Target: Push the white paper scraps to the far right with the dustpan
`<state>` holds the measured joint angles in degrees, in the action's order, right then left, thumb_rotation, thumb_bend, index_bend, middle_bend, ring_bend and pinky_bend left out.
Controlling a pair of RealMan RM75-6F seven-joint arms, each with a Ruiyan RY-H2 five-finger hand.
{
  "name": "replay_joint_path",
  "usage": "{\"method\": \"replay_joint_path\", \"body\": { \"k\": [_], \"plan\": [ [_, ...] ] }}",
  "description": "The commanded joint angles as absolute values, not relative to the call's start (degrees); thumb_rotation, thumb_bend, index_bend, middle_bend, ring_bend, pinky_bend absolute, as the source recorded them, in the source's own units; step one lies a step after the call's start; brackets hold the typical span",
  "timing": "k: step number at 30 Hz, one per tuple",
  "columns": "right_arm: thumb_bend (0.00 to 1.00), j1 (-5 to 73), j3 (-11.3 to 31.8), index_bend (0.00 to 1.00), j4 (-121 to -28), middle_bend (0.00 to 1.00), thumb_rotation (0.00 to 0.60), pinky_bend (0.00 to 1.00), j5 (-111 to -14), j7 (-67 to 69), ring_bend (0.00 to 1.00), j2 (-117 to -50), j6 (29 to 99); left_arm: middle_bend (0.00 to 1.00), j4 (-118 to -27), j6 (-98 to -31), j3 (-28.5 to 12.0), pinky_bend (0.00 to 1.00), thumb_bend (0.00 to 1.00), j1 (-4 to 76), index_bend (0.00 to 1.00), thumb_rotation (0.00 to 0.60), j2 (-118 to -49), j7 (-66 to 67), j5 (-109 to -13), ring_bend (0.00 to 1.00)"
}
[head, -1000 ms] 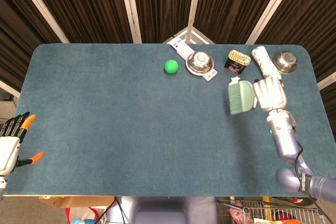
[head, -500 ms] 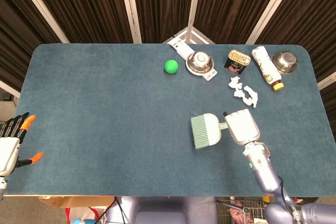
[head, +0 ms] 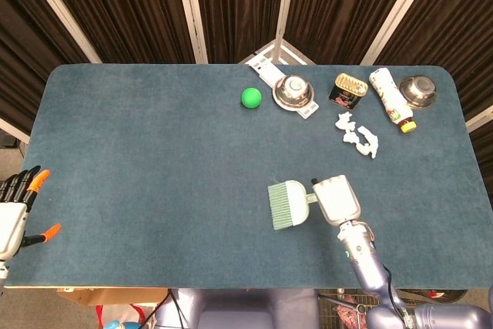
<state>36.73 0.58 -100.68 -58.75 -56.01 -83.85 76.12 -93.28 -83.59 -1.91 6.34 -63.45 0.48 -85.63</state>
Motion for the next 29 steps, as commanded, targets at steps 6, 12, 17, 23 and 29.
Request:
{"method": "replay_joint_path", "body": {
  "k": [6, 12, 17, 23, 29],
  "plan": [
    [0.30, 34.91, -1.21, 0.00, -100.27, 0.78, 0.600, 0.79, -57.80, -64.43, 0.81, -81.99, 79.93, 0.00, -93.30, -83.55, -1.91, 0.00, 0.00, 6.33, 0.00, 0.600, -63.46, 0.95, -85.57, 0.00],
    [0.28, 33.20, -1.69, 0.00, -102.05, 0.76, 0.600, 0.76, -56.88, -64.84, 0.80, -78.89, 81.24, 0.00, -93.31, -83.67, -1.94, 0.00, 0.00, 6.26, 0.00, 0.600, -63.51, 1.34, -85.54, 0.00],
    [0.28, 29.90, -3.33, 0.00, -102.52, 0.39, 0.600, 0.40, -60.97, -57.88, 0.40, -74.46, 83.39, 0.00, -93.05, -84.20, -2.02, 0.00, 0.00, 6.15, 0.00, 0.600, -63.60, 1.88, -85.79, 0.00],
    [0.28, 24.10, -6.59, 0.00, -101.08, 0.02, 0.600, 0.02, -71.61, -41.80, 0.00, -69.34, 88.39, 0.00, -92.43, -84.68, -2.06, 0.00, 0.00, 6.05, 0.00, 0.600, -63.91, 2.73, -86.05, 0.00],
    [0.28, 16.55, -8.74, 0.00, -97.77, 0.00, 0.600, 0.00, -79.45, -21.93, 0.00, -66.44, 97.18, 0.00, -91.42, -84.61, -1.96, 0.00, 0.00, 6.05, 0.00, 0.600, -64.31, 6.50, -85.80, 0.00]
  ]
}}
